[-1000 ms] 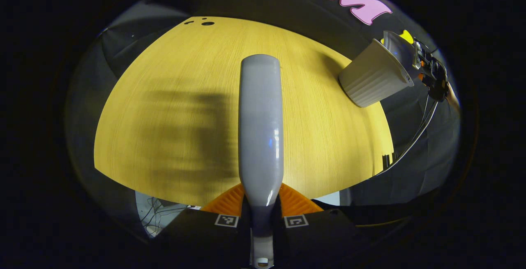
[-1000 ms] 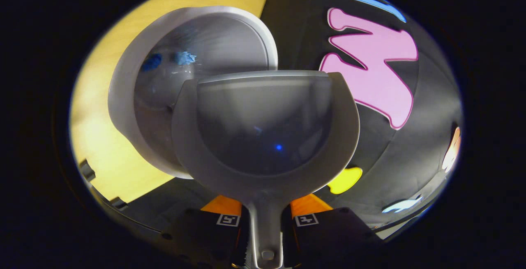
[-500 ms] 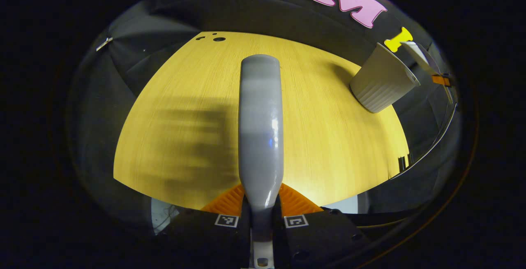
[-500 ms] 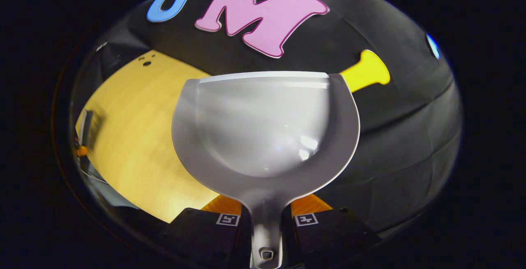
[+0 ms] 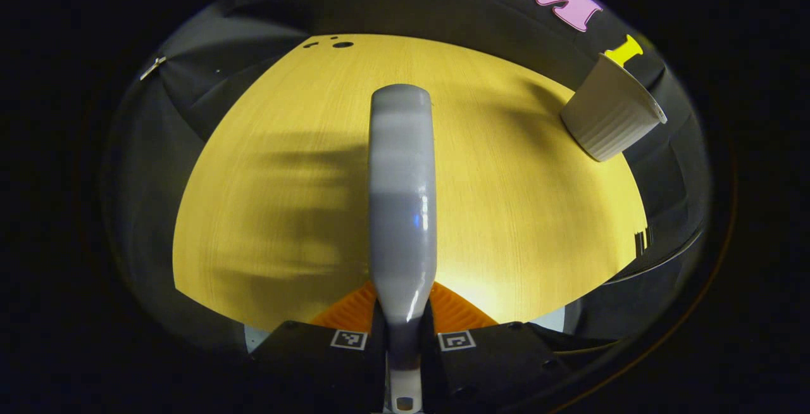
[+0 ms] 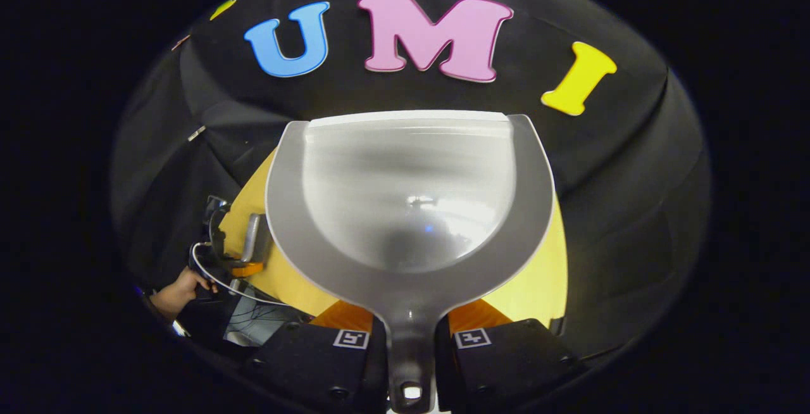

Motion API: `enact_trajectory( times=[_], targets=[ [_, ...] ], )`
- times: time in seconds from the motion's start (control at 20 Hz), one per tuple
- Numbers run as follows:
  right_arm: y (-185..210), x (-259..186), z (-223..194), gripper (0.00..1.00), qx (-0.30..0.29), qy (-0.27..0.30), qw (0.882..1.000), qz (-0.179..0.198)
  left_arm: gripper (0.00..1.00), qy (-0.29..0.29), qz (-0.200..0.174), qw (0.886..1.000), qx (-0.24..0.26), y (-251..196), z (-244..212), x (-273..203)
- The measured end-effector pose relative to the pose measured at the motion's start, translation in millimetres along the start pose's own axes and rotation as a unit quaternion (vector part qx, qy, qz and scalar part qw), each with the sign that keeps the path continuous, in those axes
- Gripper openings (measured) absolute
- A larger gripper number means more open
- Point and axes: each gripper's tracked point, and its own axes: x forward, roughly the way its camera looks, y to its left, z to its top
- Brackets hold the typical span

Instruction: Pick up the small broom and dustpan from the desktop, sweep the trash into the dustpan with the broom, and then empty the trash into the garbage bin.

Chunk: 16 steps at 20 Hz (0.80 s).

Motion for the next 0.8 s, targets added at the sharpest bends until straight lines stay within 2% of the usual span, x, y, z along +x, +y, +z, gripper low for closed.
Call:
enact_trajectory(
  times=[0.05, 0.2, 0.35, 0.45, 0.5, 0.55, 0.6, 0.75, 0.8],
  targets=[
    [23, 19, -25, 0.34, 0.008, 0.022, 1.000, 0.012, 0.27, 0.005, 0.001, 1.000, 0.007, -2, 4, 3],
    [53, 67, -82, 0.34, -0.001, 0.080, 0.997, 0.019, 0.27, 0.017, 0.005, 0.999, 0.027, -5, 13, 9],
    [86, 116, -116, 0.34, 0.008, 0.125, 0.991, 0.049, 0.27, 0.030, 0.017, 0.999, 0.035, -1, 21, 19],
    [96, 152, -127, 0.34, 0.019, 0.131, 0.991, 0.036, 0.27, 0.043, 0.022, 0.999, 0.018, 0, 23, 25],
    [96, 168, -129, 0.34, 0.023, 0.130, 0.991, 0.027, 0.31, 0.049, 0.023, 0.998, 0.010, 2, 24, 27],
    [97, 189, -132, 0.34, 0.032, 0.140, 0.989, 0.018, 0.24, 0.058, 0.025, 0.998, 0.006, 3, 28, 34],
    [95, 198, -132, 0.34, 0.040, 0.146, 0.988, 0.015, 0.27, 0.067, 0.029, 0.997, 0.004, 2, 28, 40],
    [80, 234, -140, 0.35, 0.049, 0.160, 0.985, -0.044, 0.26, 0.088, 0.041, 0.995, 0.020, 1, 38, 54],
    [82, 240, -141, 0.35, 0.061, 0.165, 0.983, -0.041, 0.29, 0.090, 0.048, 0.994, 0.028, 0, 39, 54]
  ],
)
